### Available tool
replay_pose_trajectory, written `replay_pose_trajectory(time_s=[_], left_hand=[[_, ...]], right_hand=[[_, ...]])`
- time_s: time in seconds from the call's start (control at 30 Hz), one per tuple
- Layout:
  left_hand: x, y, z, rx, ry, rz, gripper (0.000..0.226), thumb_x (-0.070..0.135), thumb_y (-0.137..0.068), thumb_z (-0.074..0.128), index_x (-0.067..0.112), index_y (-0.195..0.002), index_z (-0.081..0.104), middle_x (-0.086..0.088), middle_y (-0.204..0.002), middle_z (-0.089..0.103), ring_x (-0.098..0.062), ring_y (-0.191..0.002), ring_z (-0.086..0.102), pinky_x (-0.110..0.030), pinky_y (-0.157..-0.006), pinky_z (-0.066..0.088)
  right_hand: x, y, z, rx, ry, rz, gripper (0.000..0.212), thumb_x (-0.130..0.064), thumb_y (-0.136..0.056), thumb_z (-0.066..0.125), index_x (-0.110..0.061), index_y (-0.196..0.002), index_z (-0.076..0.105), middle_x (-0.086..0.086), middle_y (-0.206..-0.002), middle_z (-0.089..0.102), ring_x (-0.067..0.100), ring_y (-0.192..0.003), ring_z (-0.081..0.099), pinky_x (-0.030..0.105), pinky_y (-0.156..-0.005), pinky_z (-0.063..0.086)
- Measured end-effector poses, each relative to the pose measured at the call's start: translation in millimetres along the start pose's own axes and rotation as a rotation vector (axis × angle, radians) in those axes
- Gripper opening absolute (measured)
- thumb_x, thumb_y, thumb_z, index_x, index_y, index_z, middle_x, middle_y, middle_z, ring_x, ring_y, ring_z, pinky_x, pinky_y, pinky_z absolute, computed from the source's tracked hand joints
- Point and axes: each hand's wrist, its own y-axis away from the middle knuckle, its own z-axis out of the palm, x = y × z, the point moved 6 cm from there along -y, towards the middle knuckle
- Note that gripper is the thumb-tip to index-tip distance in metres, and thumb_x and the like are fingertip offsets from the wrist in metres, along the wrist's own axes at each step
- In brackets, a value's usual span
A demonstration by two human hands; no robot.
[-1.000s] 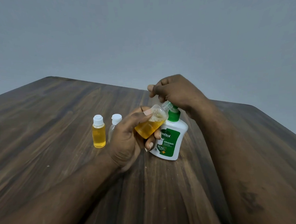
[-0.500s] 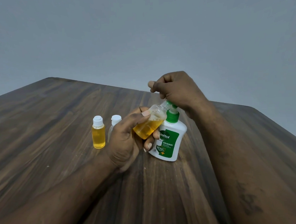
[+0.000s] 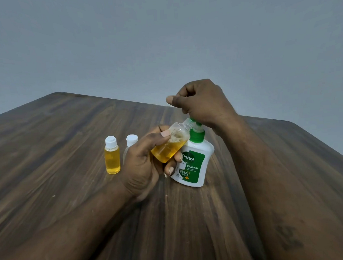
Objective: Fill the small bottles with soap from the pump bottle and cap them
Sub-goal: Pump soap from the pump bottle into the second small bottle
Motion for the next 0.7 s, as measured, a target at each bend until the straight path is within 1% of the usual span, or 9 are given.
replay_pose_trajectory(time_s=[0.07,0.17,0.23,0.27,0.33,0.4,0.5,0.63,0.7], left_hand=[[0,0,-1,0.003,0.012,-0.007,0.036,0.028,-0.090,0.053,0.002,-0.106,0.070,-0.021,-0.074,0.059,-0.021,-0.049,0.046,-0.026,-0.043,0.042],[1,1,-1,0.005,0.012,0.006,0.035,0.029,-0.090,0.054,0.003,-0.105,0.072,-0.022,-0.074,0.059,-0.022,-0.050,0.045,-0.026,-0.043,0.041],[0,1,-3,0.027,-0.006,0.007,0.034,0.029,-0.089,0.056,0.004,-0.105,0.072,-0.021,-0.073,0.060,-0.024,-0.051,0.044,-0.027,-0.043,0.040],[-1,1,-3,0.036,-0.011,0.003,0.036,0.030,-0.088,0.056,0.003,-0.107,0.072,-0.021,-0.072,0.060,-0.025,-0.053,0.044,-0.027,-0.043,0.040],[-2,2,-4,0.047,-0.016,-0.004,0.040,0.030,-0.087,0.057,0.001,-0.112,0.069,-0.021,-0.072,0.060,-0.025,-0.056,0.043,-0.026,-0.043,0.040],[-2,2,-3,0.051,-0.020,-0.002,0.038,0.030,-0.087,0.057,0.002,-0.110,0.070,-0.021,-0.071,0.060,-0.026,-0.055,0.043,-0.026,-0.043,0.040],[-1,2,-1,0.019,-0.022,0.009,0.031,0.029,-0.089,0.055,0.006,-0.103,0.072,-0.020,-0.072,0.060,-0.024,-0.053,0.043,-0.027,-0.043,0.039],[5,1,0,-0.005,-0.027,0.032,0.041,0.028,-0.091,0.054,-0.002,-0.116,0.063,-0.019,-0.075,0.060,-0.022,-0.052,0.044,-0.026,-0.043,0.040],[6,0,-2,0.009,-0.030,0.040,0.042,0.028,-0.090,0.054,-0.002,-0.118,0.065,-0.020,-0.075,0.060,-0.022,-0.051,0.044,-0.026,-0.043,0.041]], right_hand=[[-1,0,-1,0.011,-0.010,-0.001,0.029,-0.043,-0.089,0.079,-0.015,-0.083,0.073,-0.008,-0.072,0.067,0.003,-0.067,0.060,0.020,-0.058,0.041],[6,-1,8,-0.090,-0.027,0.069,0.028,-0.040,-0.089,0.079,-0.014,-0.085,0.073,-0.005,-0.075,0.069,0.009,-0.072,0.063,0.026,-0.064,0.045],[11,-1,16,-0.182,0.000,0.111,0.028,-0.037,-0.089,0.080,-0.010,-0.088,0.073,0.002,-0.082,0.071,0.014,-0.075,0.062,0.038,-0.071,0.053],[13,-1,19,-0.214,0.014,0.128,0.030,-0.036,-0.089,0.080,-0.006,-0.089,0.073,0.006,-0.086,0.072,0.017,-0.077,0.062,0.045,-0.079,0.055],[14,-1,22,-0.244,0.024,0.146,0.033,-0.035,-0.088,0.081,-0.003,-0.091,0.073,0.009,-0.090,0.073,0.020,-0.080,0.062,0.048,-0.088,0.056],[15,0,22,-0.244,0.015,0.148,0.031,-0.036,-0.087,0.081,-0.006,-0.087,0.073,0.006,-0.086,0.072,0.019,-0.079,0.061,0.045,-0.085,0.055],[12,1,18,-0.213,0.006,0.143,0.027,-0.036,-0.090,0.078,-0.010,-0.086,0.074,0.001,-0.083,0.070,0.016,-0.078,0.061,0.036,-0.076,0.051],[1,-1,2,-0.068,0.018,0.048,0.020,-0.033,-0.094,0.075,-0.013,-0.090,0.077,-0.007,-0.075,0.068,0.006,-0.068,0.060,0.022,-0.063,0.044],[-2,0,0,-0.043,0.011,0.027,0.019,-0.033,-0.094,0.075,-0.015,-0.089,0.076,-0.009,-0.074,0.067,0.004,-0.067,0.060,0.019,-0.060,0.042]])
